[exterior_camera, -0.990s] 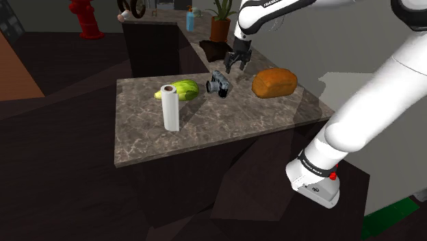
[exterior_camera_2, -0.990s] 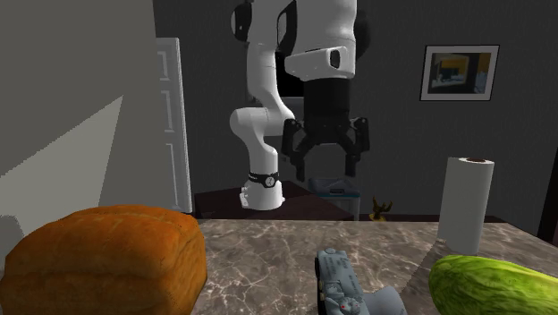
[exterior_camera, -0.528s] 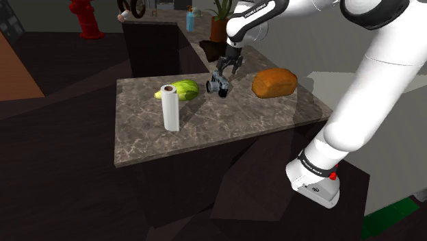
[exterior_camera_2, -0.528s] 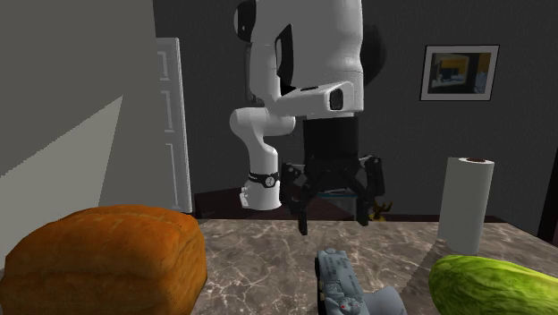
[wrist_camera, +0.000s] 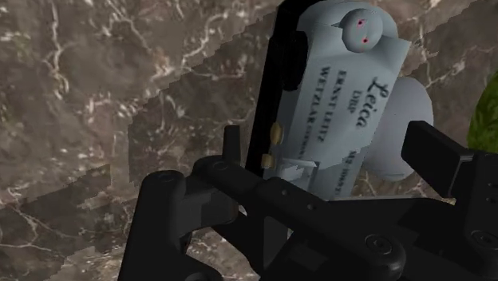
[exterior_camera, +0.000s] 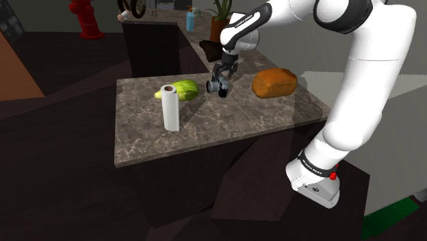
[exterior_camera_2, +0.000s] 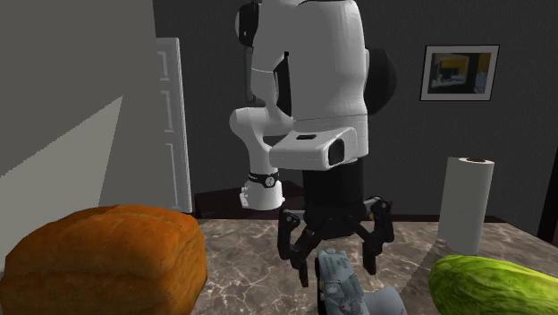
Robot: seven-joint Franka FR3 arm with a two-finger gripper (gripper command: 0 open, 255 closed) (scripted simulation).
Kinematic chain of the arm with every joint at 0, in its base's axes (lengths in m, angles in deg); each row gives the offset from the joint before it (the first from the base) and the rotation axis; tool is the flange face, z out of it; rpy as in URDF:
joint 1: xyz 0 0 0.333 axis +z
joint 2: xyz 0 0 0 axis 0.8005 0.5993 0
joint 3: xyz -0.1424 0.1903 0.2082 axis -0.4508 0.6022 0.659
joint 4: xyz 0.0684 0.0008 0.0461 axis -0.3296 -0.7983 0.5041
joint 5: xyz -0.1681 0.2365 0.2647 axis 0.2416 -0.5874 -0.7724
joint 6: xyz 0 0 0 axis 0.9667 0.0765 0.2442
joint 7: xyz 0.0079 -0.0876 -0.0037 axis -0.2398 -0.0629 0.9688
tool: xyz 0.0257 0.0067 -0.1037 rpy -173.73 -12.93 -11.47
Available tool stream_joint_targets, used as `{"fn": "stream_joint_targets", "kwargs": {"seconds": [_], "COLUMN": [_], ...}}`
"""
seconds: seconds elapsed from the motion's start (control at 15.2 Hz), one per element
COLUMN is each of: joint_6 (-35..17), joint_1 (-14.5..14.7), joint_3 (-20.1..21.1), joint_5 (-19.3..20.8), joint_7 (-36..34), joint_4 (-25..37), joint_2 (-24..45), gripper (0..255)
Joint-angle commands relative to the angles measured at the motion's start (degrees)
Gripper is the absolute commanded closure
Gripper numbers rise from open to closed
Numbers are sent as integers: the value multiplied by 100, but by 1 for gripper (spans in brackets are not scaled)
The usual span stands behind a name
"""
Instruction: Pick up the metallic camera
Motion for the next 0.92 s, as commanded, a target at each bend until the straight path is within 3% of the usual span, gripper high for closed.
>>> {"fn": "stream_joint_targets", "kwargs": {"seconds": [0.0,0.2,0.26,0.86], "joint_6": [-128,-225,-221,-225], "joint_1": [-10,-17,-13,-17], "joint_3": [12,23,25,23], "joint_5": [-32,-55,-54,-55], "joint_7": [32,53,46,53], "joint_4": [-33,-54,-41,-54], "joint_2": [92,170,179,170], "gripper": [0,0,255,255]}}
